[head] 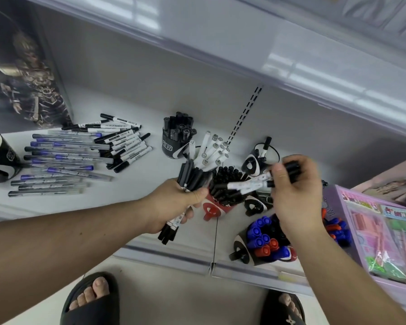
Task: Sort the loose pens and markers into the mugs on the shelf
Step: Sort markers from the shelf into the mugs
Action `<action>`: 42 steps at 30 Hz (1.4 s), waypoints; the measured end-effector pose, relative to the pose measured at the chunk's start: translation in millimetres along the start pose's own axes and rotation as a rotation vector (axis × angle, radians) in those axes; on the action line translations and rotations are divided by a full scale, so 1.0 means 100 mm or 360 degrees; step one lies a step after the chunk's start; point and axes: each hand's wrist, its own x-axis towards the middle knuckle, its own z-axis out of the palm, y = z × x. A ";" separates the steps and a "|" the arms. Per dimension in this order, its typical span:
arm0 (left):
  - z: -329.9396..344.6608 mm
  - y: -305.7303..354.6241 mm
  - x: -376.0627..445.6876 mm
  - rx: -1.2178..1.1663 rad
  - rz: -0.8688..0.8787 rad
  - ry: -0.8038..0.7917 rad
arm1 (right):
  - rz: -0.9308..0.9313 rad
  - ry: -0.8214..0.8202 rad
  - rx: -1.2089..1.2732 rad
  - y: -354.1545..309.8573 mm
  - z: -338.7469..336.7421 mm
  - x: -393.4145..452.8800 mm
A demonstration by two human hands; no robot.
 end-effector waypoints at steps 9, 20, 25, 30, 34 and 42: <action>0.06 -0.05 -0.01 0.0015 -0.0034 -0.0043 | -0.0644 -0.0185 -0.0871 0.43 0.03 0.23; 0.02 -0.08 0.03 -0.0009 -0.0078 0.0006 | -0.0236 -0.0556 -0.0754 0.31 0.31 0.66; 0.02 -0.07 0.04 -0.0007 -0.0048 0.0005 | -0.0114 -0.0601 -0.0516 0.31 0.34 0.71; 0.00 -0.11 0.02 0.0002 -0.0072 0.0019 | 0.0092 -0.0527 -0.0202 0.37 0.23 0.66; 0.01 -0.10 0.01 0.0036 -0.0072 0.0015 | 0.0258 -0.0548 -0.0109 0.43 0.17 0.64; 0.01 -0.15 0.03 -0.0011 -0.0105 0.0010 | 0.0313 -0.0287 -0.0630 0.64 0.19 0.71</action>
